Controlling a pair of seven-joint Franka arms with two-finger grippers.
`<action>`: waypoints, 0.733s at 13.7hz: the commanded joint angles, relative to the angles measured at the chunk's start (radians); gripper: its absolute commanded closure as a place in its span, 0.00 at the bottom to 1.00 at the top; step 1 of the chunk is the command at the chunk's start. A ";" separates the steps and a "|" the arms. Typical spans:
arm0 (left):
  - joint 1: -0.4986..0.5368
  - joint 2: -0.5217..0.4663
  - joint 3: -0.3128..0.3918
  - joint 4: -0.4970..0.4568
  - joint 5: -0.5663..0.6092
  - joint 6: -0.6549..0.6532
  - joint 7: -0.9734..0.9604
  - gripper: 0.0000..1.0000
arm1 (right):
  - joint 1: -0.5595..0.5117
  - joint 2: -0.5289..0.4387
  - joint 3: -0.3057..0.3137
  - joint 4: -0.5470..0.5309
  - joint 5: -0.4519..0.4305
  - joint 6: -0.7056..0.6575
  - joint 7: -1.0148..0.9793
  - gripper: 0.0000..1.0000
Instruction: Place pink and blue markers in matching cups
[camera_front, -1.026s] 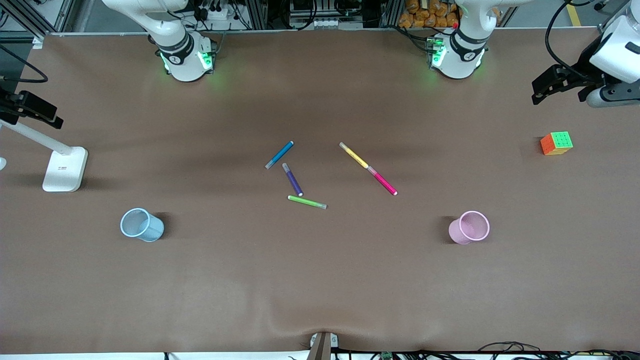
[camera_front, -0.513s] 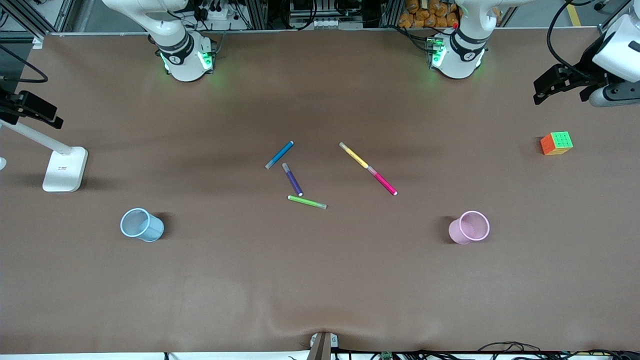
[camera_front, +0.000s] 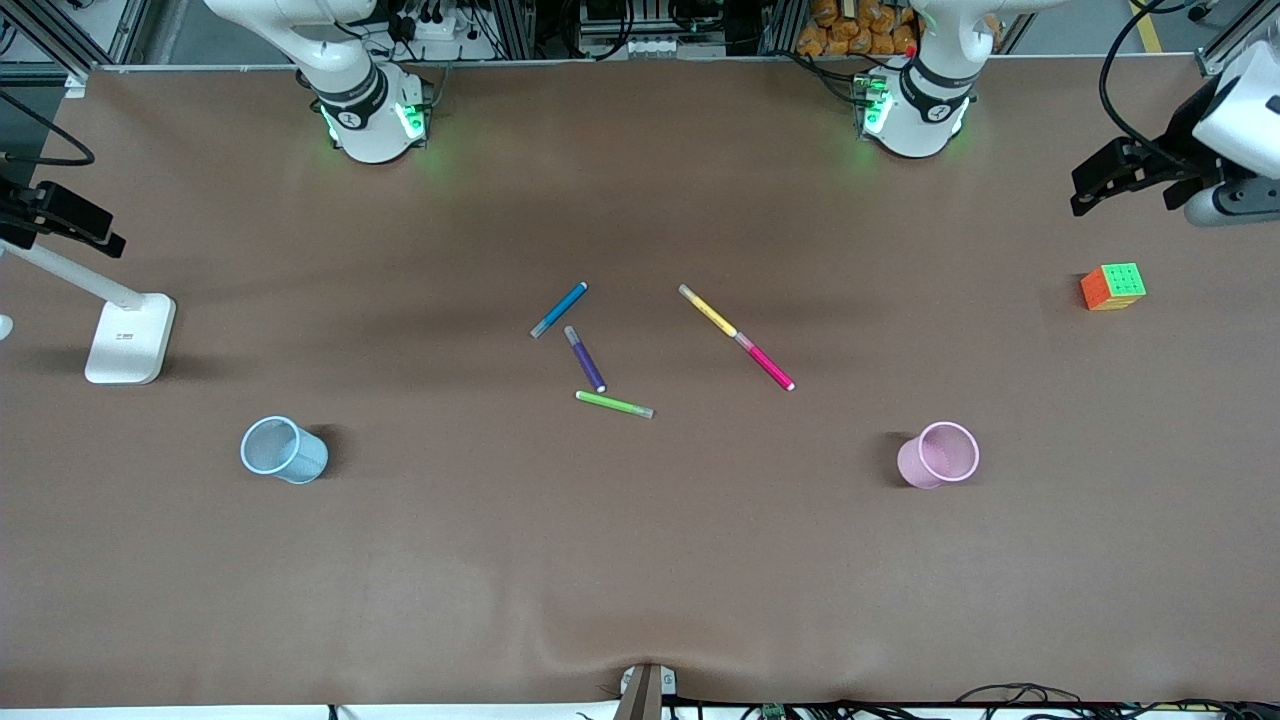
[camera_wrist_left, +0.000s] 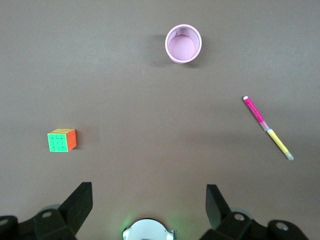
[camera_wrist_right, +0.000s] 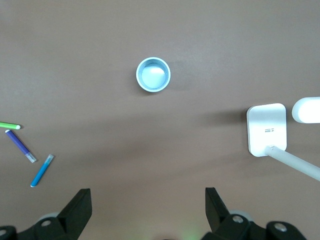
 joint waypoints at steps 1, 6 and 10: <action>0.003 0.019 -0.001 0.040 0.000 -0.032 -0.006 0.00 | -0.019 0.009 0.010 0.019 0.020 -0.014 -0.014 0.00; 0.004 0.014 -0.004 0.022 -0.008 -0.041 -0.010 0.00 | -0.016 0.009 0.010 0.019 0.022 -0.011 -0.013 0.00; 0.000 0.020 -0.009 0.005 -0.014 -0.033 -0.056 0.00 | -0.008 0.009 0.013 0.019 0.023 -0.006 -0.011 0.00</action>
